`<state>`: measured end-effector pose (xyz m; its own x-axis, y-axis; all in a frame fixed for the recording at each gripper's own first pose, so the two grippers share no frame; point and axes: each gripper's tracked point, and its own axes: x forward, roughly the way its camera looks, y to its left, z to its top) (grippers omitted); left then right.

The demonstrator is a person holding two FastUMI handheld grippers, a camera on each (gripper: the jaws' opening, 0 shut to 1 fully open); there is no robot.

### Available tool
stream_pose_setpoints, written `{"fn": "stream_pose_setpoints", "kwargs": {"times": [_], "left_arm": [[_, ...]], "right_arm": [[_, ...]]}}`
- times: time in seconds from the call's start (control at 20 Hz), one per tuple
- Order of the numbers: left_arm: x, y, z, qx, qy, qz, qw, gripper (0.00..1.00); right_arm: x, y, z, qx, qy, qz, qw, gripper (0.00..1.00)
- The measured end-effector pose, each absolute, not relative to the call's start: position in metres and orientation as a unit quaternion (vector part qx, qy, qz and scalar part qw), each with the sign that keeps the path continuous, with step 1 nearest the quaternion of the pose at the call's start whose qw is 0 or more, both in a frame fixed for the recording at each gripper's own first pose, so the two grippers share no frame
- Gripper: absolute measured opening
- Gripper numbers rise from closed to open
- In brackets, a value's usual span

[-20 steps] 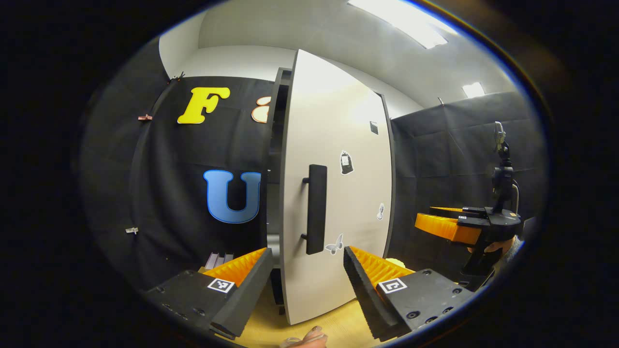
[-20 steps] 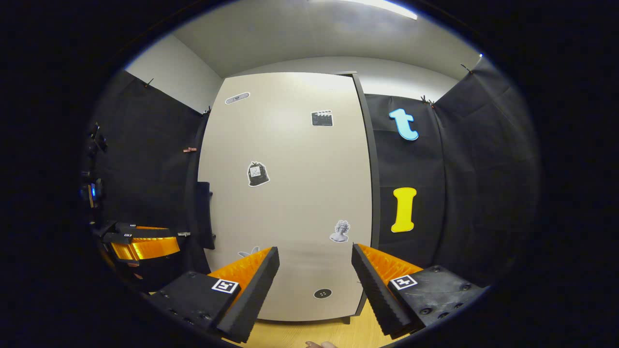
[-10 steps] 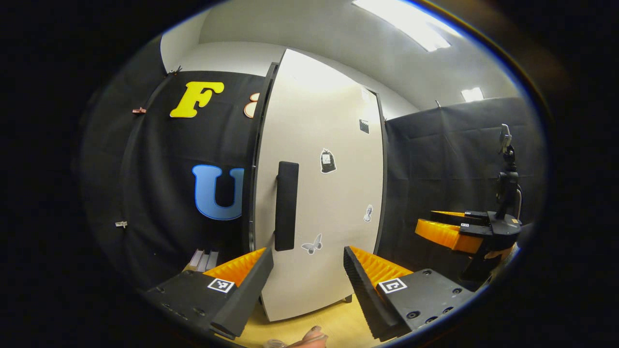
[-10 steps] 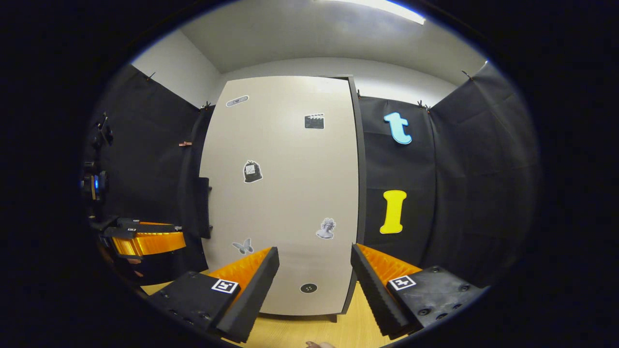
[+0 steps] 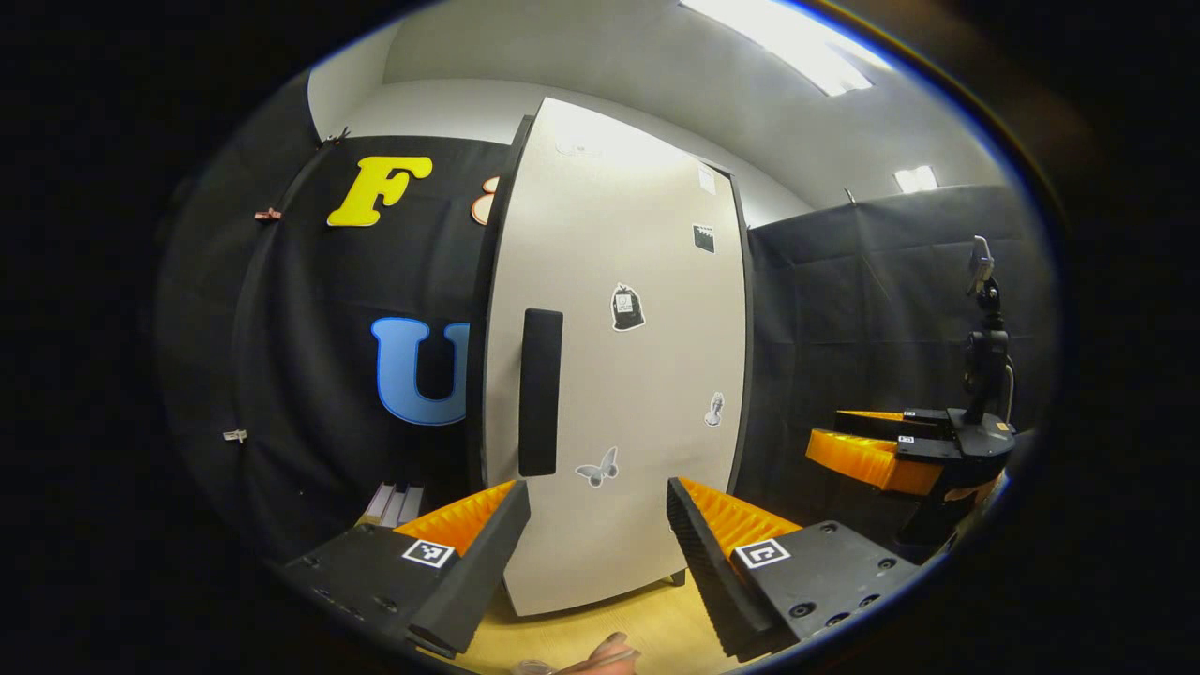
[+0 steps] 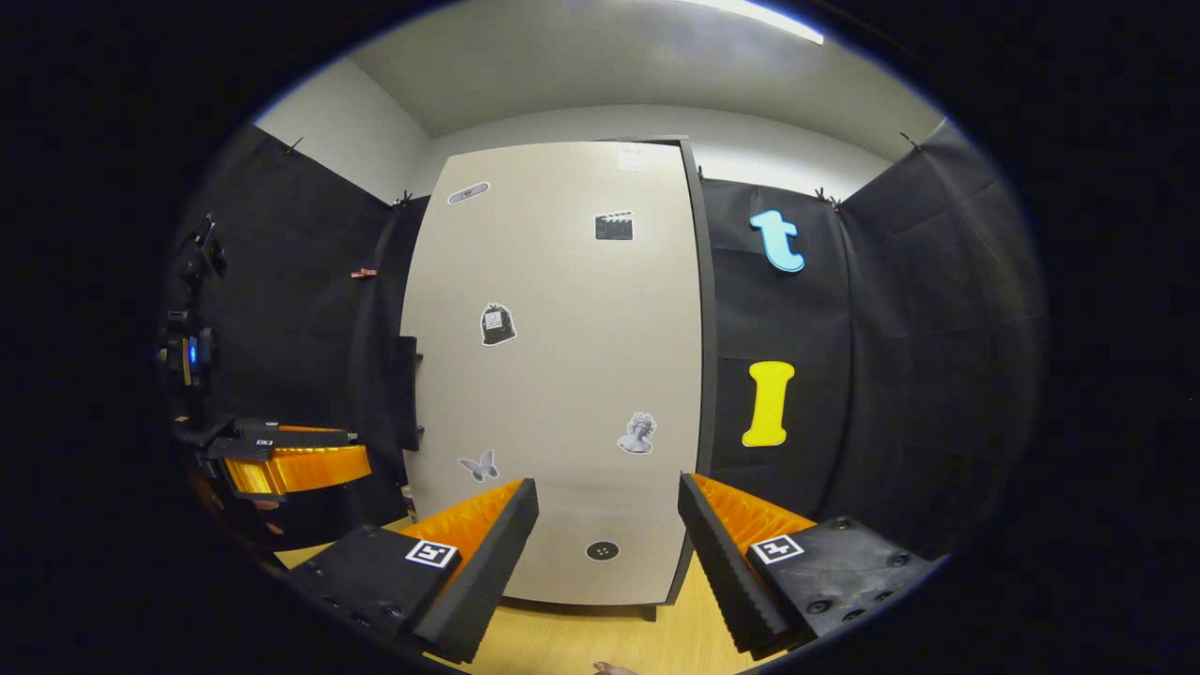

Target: Open the cabinet door with the right hand, grasp the bottle in the cabinet with the left hand and place it on the coaster, then close the cabinet door with the right hand.

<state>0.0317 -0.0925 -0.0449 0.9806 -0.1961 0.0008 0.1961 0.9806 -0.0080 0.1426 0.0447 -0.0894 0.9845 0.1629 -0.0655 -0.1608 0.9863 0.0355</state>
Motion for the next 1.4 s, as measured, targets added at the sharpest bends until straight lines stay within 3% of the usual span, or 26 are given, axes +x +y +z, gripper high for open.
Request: {"fn": "stream_pose_setpoints", "kwargs": {"times": [1.4], "left_arm": [[0.049,-0.095,-0.045,0.011,-0.013,-0.096,0.995,0.94]], "right_arm": [[0.128,0.038,-0.089,0.040,0.044,0.089,0.994,0.98]]}}
